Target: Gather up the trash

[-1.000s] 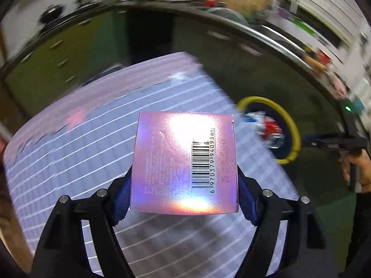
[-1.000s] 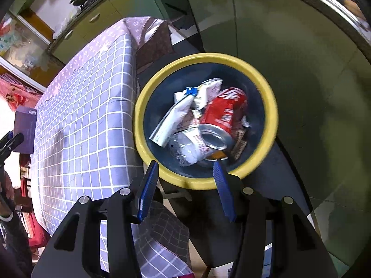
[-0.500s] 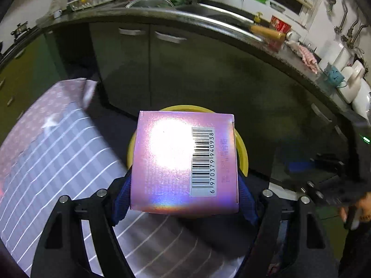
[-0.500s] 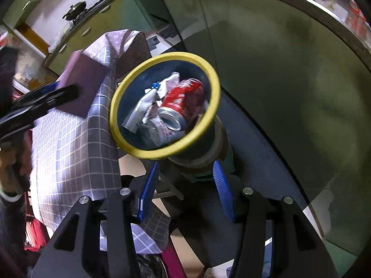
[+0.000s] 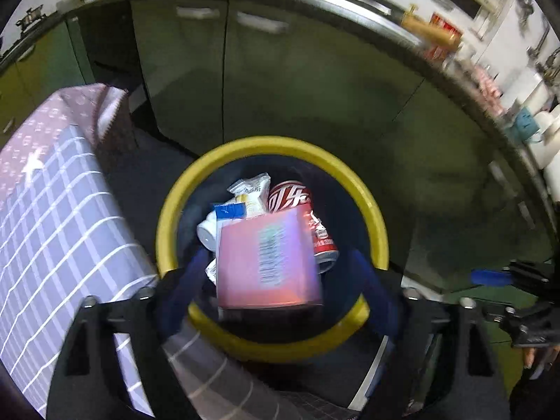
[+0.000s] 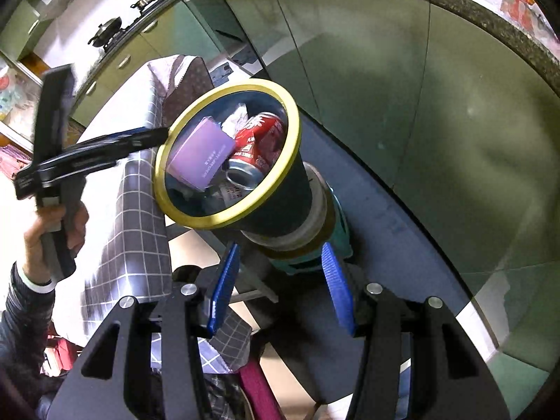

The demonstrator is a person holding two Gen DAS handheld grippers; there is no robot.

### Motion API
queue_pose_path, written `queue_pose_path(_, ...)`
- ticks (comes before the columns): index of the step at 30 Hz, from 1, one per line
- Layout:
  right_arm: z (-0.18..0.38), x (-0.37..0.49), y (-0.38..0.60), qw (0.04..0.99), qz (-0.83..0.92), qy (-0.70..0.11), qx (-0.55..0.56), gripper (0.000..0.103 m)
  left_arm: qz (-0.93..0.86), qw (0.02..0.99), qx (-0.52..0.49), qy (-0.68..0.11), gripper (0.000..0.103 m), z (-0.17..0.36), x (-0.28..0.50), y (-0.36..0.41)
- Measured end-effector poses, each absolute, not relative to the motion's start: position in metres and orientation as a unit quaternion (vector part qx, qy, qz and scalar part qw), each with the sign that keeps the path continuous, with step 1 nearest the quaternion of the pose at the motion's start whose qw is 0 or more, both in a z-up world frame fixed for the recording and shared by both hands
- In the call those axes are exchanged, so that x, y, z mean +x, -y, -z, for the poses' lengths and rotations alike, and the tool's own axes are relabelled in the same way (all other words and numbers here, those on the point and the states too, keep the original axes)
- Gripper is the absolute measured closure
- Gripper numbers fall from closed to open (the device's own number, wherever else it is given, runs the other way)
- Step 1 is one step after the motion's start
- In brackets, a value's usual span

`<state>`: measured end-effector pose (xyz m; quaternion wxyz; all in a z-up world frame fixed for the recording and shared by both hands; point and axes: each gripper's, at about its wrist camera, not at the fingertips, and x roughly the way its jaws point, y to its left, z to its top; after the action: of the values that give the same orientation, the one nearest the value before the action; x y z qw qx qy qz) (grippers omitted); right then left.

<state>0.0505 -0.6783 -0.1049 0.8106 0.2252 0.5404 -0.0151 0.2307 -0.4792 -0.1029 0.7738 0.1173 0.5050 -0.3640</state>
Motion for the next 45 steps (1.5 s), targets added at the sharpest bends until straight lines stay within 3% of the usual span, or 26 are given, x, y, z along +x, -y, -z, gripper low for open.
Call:
queue_pose_path(10, 0.095, 0.042, 0.652, 0.820, -0.001, -0.524, 0.233, 0.050, 0.388, 0.813, 0.042, -0.431, 0.008, 0.035, 0.192, 0.388)
queue_pose_path(18, 0.062, 0.028, 0.605, 0.847, -0.022, -0.494, 0.197, 0.043, 0.315, 0.887, 0.013, -0.337, 0.007, -0.013, 0.128, 0.253)
queue_pose_path(25, 0.019, 0.007, 0.536, 0.888, -0.072, -0.427, 0.156, 0.009, 0.171, 0.937, 0.021, -0.304, 0.007, -0.021, 0.067, 0.144)
queue_pose_path(27, 0.006, -0.005, 0.516, 0.903, -0.079, -0.398, 0.141, 0.005, 0.128, 0.946, 0.015, -0.296, 0.007, -0.023, 0.051, 0.116)
queue_pose_path(36, -0.031, -0.057, 0.444, 0.947, -0.058, -0.316, 0.025, 0.005, 0.053, 0.961, -0.041, -0.268, 0.007, -0.032, -0.010, 0.040)
queue_pose_path(45, -0.040, -0.100, 0.432, 0.966, -0.033, -0.255, 0.022, 0.005, 0.041, 0.967, -0.026, -0.250, 0.007, -0.035, -0.043, 0.025)
